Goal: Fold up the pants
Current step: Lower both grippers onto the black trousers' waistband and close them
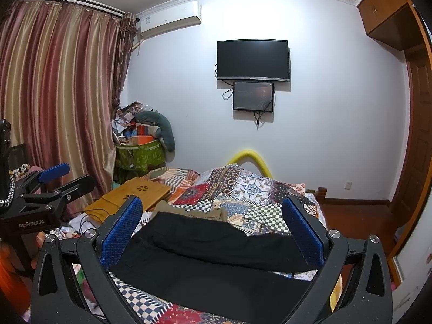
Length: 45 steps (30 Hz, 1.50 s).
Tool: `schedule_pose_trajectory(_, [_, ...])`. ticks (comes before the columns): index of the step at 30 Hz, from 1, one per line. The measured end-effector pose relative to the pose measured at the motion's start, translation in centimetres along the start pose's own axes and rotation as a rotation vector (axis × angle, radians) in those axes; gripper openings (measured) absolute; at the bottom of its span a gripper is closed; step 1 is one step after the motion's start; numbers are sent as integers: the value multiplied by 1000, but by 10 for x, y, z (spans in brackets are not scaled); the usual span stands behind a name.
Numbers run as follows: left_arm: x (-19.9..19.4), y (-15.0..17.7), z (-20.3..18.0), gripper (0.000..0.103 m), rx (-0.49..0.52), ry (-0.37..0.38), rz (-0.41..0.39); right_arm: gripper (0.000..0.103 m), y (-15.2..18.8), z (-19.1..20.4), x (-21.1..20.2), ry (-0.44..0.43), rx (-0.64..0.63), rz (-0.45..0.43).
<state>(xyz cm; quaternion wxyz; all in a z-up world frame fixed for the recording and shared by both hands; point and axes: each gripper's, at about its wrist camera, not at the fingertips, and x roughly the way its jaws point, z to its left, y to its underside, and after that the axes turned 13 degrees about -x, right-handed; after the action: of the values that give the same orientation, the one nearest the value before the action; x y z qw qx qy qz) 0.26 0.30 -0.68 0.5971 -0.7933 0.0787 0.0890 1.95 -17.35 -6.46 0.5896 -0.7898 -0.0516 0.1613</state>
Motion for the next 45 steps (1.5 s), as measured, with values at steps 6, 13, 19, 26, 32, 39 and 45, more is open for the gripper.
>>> schedule_pose_trajectory(6, [5, 0, 0, 103, -3, -2, 9, 103, 2, 0, 2, -4, 1, 6])
schedule_pose_trajectory(13, [23, -3, 5, 103, -4, -6, 31, 103, 4, -1, 10, 2, 0, 23])
schedule_pose_trajectory(19, [57, -3, 17, 103, 14, -52, 68, 103, 15, -19, 27, 26, 21, 56])
schedule_pose_trajectory(26, [119, 3, 53, 103, -11, -126, 123, 103, 39, -55, 49, 68, 60, 82])
schedule_pose_trajectory(32, [183, 9, 97, 103, -49, -174, 218, 103, 63, -93, 85, 132, 95, 195])
schedule_pose_trajectory(39, [250, 24, 147, 103, -51, -259, 293, 103, 103, -140, 134, 186, 154, 364])
schedule_pose_trajectory(45, [307, 37, 179, 88, -29, -291, 371, 102, 123, -162, 165, 197, 158, 440])
